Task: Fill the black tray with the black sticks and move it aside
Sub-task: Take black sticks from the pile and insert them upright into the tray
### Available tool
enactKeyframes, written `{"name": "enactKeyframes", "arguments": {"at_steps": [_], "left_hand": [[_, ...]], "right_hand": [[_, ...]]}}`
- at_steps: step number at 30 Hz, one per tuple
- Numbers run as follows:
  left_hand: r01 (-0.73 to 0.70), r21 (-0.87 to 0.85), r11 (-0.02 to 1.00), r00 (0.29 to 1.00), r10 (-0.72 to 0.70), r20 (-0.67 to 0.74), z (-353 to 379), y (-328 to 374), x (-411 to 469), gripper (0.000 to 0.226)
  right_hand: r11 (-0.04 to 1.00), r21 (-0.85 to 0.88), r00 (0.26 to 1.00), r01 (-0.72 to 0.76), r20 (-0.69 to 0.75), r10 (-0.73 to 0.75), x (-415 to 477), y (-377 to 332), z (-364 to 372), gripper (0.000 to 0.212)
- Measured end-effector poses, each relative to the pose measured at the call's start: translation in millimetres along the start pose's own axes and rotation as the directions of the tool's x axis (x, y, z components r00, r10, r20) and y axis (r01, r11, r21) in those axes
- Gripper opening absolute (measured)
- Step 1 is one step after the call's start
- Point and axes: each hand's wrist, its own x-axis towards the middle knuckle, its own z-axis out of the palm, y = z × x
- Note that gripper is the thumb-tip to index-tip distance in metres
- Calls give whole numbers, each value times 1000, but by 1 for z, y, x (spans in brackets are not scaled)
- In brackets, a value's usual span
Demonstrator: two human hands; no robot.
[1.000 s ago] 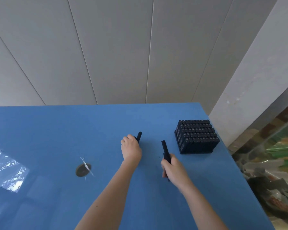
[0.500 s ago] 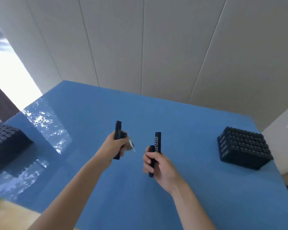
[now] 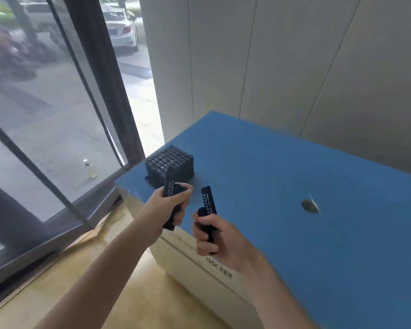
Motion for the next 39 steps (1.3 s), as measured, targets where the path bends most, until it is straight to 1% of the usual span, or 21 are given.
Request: {"name": "enactKeyframes", "arguments": {"at_steps": [2, 6, 8, 10, 13, 16, 19, 21, 23, 25, 27, 31, 34, 35, 39], "left_hand": [[14, 10, 1000, 1000, -14, -2, -39, 0, -7, 6], [41, 42, 998, 999, -42, 15, -109, 3, -16, 21], [61, 3, 998, 998, -61, 22, -136, 5, -18, 22], [78, -16, 997, 996, -77, 45, -157, 8, -18, 18], [84, -12, 996, 994, -83, 78, -184, 10, -9, 18], [76, -21, 997, 996, -75, 48, -206, 13, 11, 21], [44, -99, 994, 999, -43, 6, -227, 20, 41, 14], [28, -155, 987, 999, -34, -32, -243, 26, 63, 12], [32, -207, 978, 997, -47, -67, -257, 36, 84, 14], [41, -237, 971, 995, -62, -81, -269, 43, 103, 16], [51, -240, 969, 995, -72, -76, -278, 47, 121, 17], [94, -208, 973, 994, -104, -35, -286, 43, 155, 18], [136, -197, 971, 991, -132, 35, -288, 38, 181, 16], [153, -198, 968, 988, -143, 63, -288, 36, 190, 16], [215, -199, 956, 970, -185, 156, -283, 31, 221, 18]], "right_hand": [[999, 3, 998, -44, 43, 44, 24, 16, 30, 10], [994, 6, 989, -107, 102, 106, 66, 35, 78, 6], [990, -9, 980, -144, 141, 143, 84, 39, 96, 7], [985, -27, 968, -173, 181, 175, 102, 40, 110, 8], [978, -48, 953, -204, 219, 209, 127, 40, 121, 7], [973, -67, 952, -221, 199, 230, 154, 36, 124, 9], [971, -41, 954, -234, 181, 238, 183, 29, 115, 21], [972, 7, 958, -236, 169, 232, 200, 21, 107, 20], [972, 72, 971, -223, 101, 215, 213, 10, 100, 22], [974, 134, 982, -185, -24, 190, 221, -1, 90, 31], [979, 147, 981, -143, -111, 160, 225, -9, 80, 38], [994, 23, 965, -108, -239, 110, 226, -18, 69, 33], [986, -132, 948, -98, -313, 52, 219, -21, 68, 28], [978, -180, 935, -107, -353, 37, 217, -20, 68, 27], [946, -306, 852, -106, -518, -72, 202, -12, 69, 34]]}}
